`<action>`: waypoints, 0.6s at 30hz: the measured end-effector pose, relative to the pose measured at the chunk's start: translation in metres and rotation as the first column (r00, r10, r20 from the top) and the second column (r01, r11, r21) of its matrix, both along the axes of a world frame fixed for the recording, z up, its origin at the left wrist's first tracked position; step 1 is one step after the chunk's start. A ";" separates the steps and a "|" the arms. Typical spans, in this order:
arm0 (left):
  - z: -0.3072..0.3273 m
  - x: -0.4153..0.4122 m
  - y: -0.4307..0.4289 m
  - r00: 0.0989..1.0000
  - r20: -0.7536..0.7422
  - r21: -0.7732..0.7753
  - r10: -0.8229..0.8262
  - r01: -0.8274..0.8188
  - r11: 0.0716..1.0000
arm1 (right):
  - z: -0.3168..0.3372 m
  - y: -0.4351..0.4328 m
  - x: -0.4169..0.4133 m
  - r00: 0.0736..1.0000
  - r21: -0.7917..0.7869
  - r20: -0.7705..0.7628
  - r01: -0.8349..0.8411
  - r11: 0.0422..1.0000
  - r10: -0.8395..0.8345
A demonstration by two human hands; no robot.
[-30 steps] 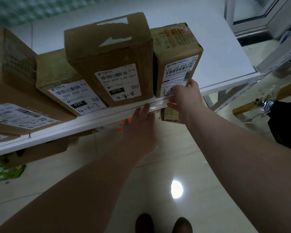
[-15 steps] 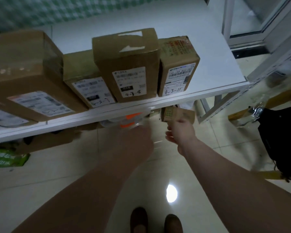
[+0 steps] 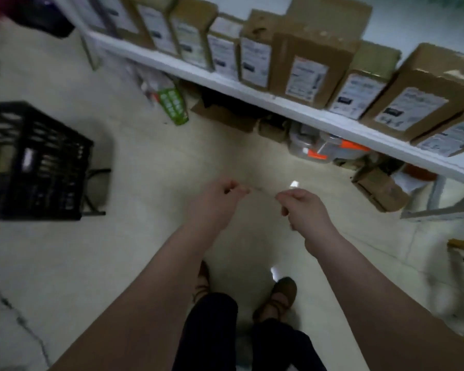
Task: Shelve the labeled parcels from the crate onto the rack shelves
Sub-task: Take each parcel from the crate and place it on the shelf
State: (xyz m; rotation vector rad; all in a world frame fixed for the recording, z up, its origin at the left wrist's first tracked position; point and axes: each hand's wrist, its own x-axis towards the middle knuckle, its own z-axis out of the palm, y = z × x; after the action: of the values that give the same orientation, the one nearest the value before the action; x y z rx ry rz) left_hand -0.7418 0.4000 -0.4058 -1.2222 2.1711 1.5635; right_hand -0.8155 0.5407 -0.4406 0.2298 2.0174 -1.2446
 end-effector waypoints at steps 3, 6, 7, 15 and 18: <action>0.027 0.062 -0.054 0.985 -0.049 0.008 0.164 -0.164 0.986 | 0.034 -0.046 0.033 0.957 0.078 -0.168 -0.228 0.971 0.238; 0.042 0.127 -0.114 0.932 -0.077 0.012 0.354 -0.354 0.935 | 0.066 -0.100 0.069 0.858 0.154 -0.282 -0.401 0.903 0.429; 0.046 0.148 -0.135 0.907 -0.073 0.026 0.415 -0.414 0.910 | 0.074 -0.121 0.083 0.831 0.171 -0.301 -0.436 0.884 0.468; 0.107 0.320 -0.314 0.884 -0.004 -0.050 0.467 -0.466 0.883 | 0.086 -0.327 0.211 0.424 0.451 -0.295 -0.728 0.516 0.856; 0.123 0.385 -0.376 0.828 0.025 -0.266 0.561 -0.535 0.802 | 0.083 -0.400 0.252 0.210 0.508 -0.223 -0.808 0.298 0.952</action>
State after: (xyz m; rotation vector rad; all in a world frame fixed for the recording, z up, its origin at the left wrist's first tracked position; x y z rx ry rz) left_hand -0.3571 0.0237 -0.2831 -2.1207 2.0998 1.3743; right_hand -0.5631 0.1404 -0.3572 -1.1751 2.1123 -0.1772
